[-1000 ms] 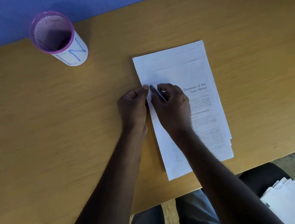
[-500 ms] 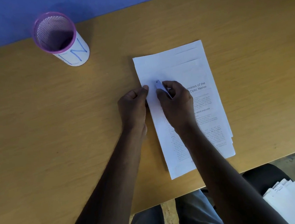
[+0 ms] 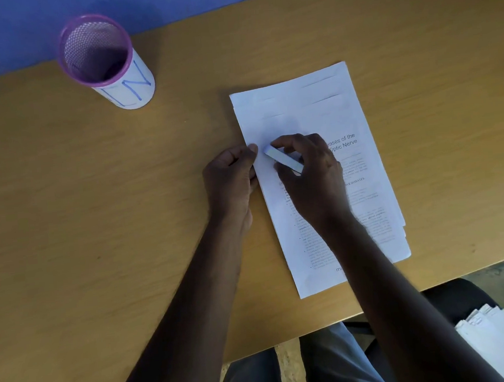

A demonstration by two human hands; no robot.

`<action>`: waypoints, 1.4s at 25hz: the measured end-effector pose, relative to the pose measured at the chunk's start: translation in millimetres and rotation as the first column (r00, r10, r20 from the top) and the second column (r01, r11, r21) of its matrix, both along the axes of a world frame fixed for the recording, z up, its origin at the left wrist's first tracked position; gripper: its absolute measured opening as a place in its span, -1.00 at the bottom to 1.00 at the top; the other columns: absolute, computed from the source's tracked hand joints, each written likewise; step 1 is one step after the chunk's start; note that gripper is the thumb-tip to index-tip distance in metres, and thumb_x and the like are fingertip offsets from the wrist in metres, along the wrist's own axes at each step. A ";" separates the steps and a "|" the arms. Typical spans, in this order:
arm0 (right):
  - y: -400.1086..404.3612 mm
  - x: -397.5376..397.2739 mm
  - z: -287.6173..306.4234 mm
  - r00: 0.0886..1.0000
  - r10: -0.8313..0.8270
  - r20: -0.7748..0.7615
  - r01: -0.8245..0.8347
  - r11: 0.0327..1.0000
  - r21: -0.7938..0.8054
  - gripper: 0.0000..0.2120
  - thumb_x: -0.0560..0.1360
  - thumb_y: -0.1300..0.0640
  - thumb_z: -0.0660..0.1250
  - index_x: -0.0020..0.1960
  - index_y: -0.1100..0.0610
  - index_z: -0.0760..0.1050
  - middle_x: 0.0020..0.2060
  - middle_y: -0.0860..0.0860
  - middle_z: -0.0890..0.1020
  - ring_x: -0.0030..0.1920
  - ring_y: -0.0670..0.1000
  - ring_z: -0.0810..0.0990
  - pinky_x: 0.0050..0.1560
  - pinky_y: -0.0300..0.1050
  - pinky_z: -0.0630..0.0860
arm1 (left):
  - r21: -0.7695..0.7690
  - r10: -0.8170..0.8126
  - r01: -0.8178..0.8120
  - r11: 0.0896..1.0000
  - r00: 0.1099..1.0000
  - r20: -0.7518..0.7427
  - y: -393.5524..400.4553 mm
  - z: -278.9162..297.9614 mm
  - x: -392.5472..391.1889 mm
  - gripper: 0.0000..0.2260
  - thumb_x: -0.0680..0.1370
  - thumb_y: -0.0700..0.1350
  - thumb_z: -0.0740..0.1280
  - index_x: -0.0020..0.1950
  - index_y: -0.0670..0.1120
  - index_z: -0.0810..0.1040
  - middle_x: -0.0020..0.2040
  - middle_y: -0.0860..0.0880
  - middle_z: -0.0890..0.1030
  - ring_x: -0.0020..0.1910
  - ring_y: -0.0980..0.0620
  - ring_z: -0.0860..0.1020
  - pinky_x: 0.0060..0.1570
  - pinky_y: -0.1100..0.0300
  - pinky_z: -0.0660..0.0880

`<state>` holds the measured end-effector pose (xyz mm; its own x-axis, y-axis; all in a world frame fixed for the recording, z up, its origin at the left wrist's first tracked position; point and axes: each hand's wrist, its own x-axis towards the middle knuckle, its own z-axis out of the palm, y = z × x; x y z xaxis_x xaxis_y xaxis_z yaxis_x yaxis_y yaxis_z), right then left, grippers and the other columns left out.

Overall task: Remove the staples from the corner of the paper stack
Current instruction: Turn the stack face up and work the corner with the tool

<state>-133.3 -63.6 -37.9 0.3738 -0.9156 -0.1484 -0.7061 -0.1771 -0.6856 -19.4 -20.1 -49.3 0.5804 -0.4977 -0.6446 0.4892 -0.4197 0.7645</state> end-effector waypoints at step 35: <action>0.9 -21.7 -7.0 0.990 0.138 0.010 -0.138 0.990 -0.009 -0.73 0.55 0.15 0.51 0.24 0.01 0.65 0.11 -0.06 0.72 0.07 0.02 0.68 0.08 0.12 0.67 | 0.068 0.006 -0.008 0.998 1.000 0.026 -1.8 -2.7 3.5 -0.80 0.60 -0.11 0.46 -0.21 0.08 0.71 -0.23 0.20 0.75 -0.16 0.15 0.73 -0.16 0.19 0.69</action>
